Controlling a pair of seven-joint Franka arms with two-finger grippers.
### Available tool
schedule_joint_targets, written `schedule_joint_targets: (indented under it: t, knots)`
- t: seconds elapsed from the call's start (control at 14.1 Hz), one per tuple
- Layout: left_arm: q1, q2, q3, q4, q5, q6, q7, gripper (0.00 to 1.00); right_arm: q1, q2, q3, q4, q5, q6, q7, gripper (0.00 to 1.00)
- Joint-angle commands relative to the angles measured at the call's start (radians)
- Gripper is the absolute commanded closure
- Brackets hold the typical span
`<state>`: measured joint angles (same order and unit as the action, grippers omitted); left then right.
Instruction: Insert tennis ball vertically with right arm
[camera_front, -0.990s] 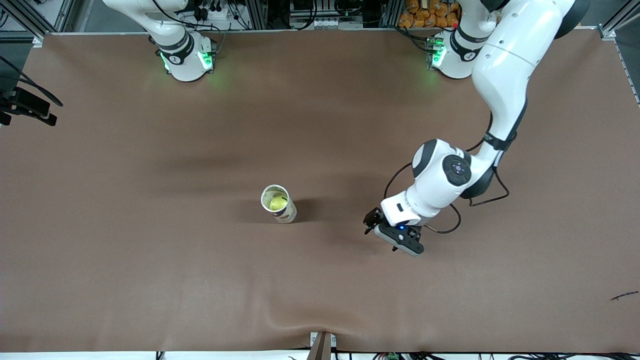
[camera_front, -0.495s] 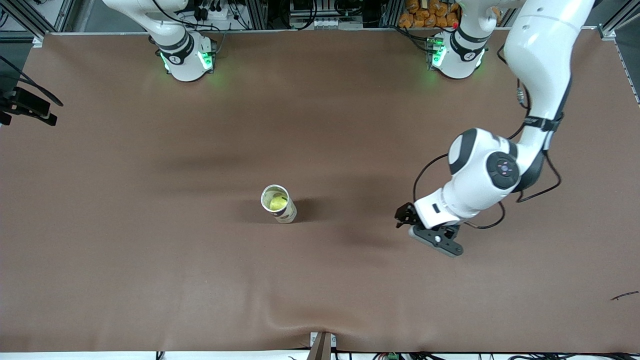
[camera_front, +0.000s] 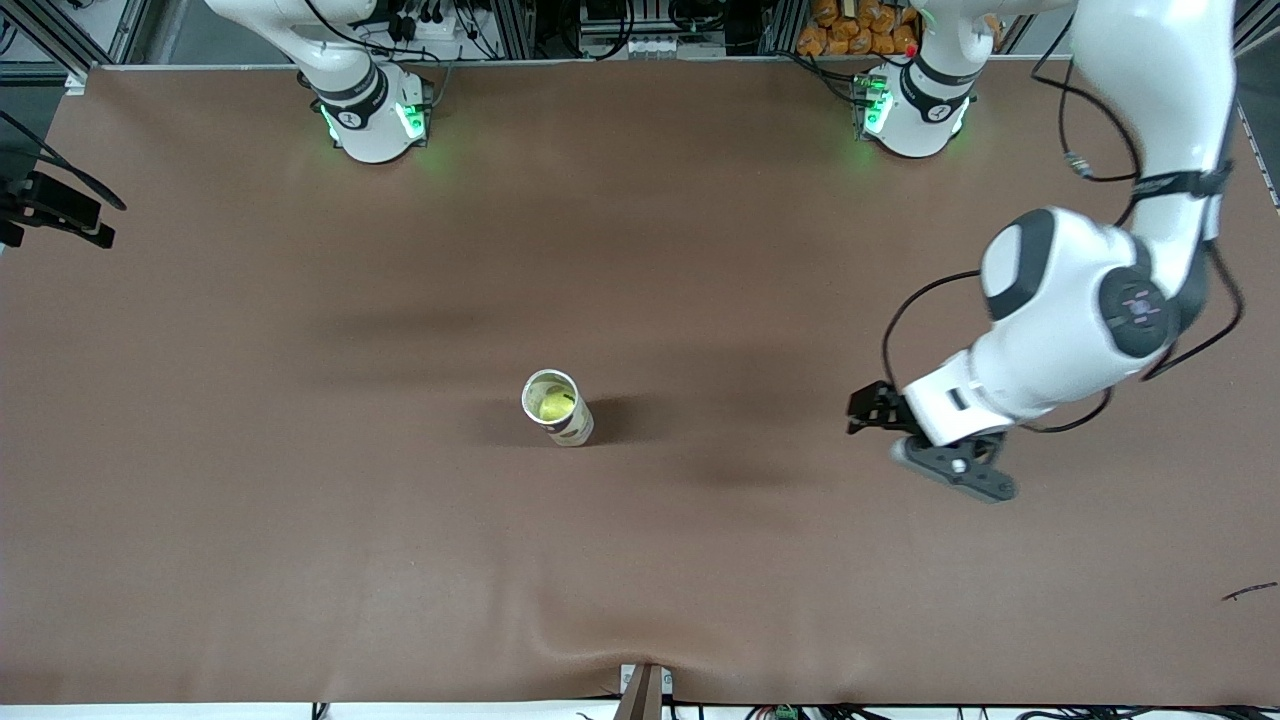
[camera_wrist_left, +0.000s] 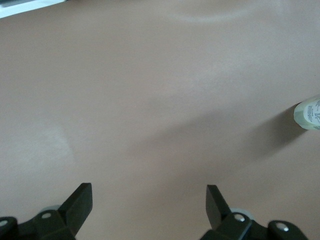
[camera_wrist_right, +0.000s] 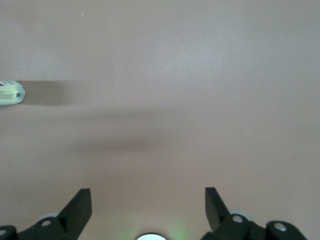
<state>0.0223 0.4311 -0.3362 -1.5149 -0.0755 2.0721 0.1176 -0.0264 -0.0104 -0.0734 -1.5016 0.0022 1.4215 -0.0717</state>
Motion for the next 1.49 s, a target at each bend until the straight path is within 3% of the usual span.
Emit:
schedule_joint_targets:
  t: [0.0, 0.64, 1.41]
  knots:
    - [0.027, -0.075, -0.006, -0.013, -0.020, -0.070, -0.012, 0.00, 0.002, 0.000, 0.001, 0.020, -0.005, -0.018, -0.007, 0.00]
    - [0.083, -0.181, 0.005, -0.008, -0.007, -0.234, -0.032, 0.00, -0.001, 0.000, 0.001, 0.020, -0.005, -0.018, -0.003, 0.00]
    - [0.191, -0.238, 0.006, -0.002, -0.007, -0.328, -0.051, 0.00, 0.002, 0.000, 0.001, 0.021, -0.004, -0.018, -0.005, 0.00]
